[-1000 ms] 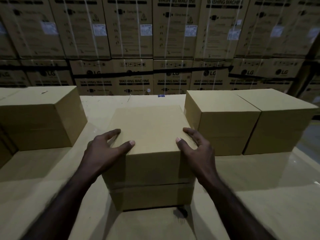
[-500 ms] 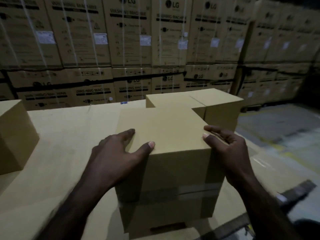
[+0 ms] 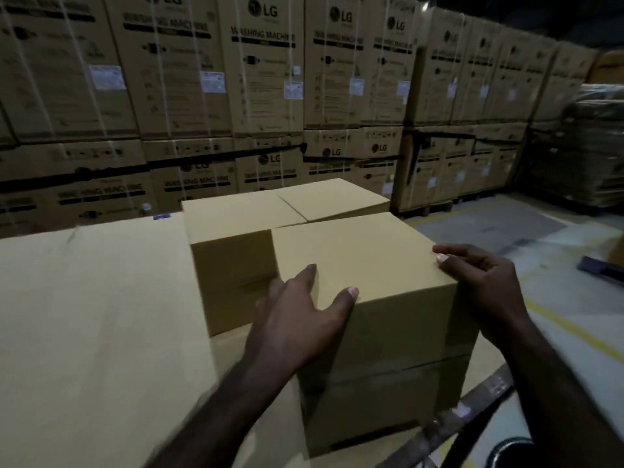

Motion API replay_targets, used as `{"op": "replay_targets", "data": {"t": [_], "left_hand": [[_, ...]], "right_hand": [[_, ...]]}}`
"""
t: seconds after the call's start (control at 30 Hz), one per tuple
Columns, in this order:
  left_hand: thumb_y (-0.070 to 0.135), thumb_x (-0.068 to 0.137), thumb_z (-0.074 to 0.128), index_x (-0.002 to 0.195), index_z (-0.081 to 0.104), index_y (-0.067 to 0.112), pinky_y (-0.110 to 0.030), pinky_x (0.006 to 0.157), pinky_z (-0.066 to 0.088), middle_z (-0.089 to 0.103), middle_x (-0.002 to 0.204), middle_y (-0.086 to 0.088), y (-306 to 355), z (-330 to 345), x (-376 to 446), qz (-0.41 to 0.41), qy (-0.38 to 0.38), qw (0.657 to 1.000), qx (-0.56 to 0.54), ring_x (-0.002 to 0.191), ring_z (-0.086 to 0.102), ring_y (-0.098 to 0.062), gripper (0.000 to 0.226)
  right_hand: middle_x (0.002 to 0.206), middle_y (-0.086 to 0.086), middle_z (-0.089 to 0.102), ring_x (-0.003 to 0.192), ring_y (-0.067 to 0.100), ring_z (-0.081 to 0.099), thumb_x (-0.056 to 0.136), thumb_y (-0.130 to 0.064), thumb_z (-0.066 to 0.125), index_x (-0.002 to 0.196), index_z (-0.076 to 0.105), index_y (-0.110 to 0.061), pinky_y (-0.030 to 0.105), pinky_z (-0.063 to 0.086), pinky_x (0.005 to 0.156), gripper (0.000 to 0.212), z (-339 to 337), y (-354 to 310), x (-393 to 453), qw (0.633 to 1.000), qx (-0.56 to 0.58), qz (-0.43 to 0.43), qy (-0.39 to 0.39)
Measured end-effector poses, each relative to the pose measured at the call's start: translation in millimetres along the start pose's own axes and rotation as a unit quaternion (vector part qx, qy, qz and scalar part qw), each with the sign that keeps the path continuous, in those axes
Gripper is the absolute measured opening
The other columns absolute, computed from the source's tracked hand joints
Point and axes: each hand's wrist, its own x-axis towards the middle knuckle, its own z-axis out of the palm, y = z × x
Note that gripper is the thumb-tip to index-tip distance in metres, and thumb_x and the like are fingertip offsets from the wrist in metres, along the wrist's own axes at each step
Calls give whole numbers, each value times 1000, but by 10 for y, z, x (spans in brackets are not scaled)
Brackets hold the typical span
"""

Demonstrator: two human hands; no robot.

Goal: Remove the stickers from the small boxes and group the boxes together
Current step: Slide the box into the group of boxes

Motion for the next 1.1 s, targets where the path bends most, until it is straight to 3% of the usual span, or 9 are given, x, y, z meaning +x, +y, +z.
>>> {"op": "replay_targets", "data": {"t": [0.2,0.43,0.73,1.1], "left_hand": [[75,79,49,150,26,35,-46,101,44,38,147,-7,466,702,451,-44,0,999,-2,133,39,-31,84],[73,82,46,152,19,36,-43,100,40,30,150,-11,802,1113,772,-70,-12,997,35,136,33,-35,83],[72,83,47,152,13,39,-46,104,36,21,155,-10,913,1261,904,-94,-31,993,64,139,27,-38,84],[77,78,47,150,13,44,-42,100,41,28,152,-6,682,1272,940,-94,-31,993,60,136,34,-30,86]], "right_hand": [[105,-4,71,102,22,61,84,-18,71,96,77,-25,46,49,84,15,-423,444,806,1000,15,20,-16],[103,-4,70,93,15,61,86,-13,68,95,76,-21,37,47,78,15,-640,810,1389,998,37,16,-44],[110,2,70,102,21,60,86,-10,67,95,76,-20,34,47,76,16,-648,1114,1698,994,82,24,-71],[112,1,69,106,23,58,86,-10,68,95,76,-23,34,45,74,18,-510,1250,1738,992,85,8,-90]]}}
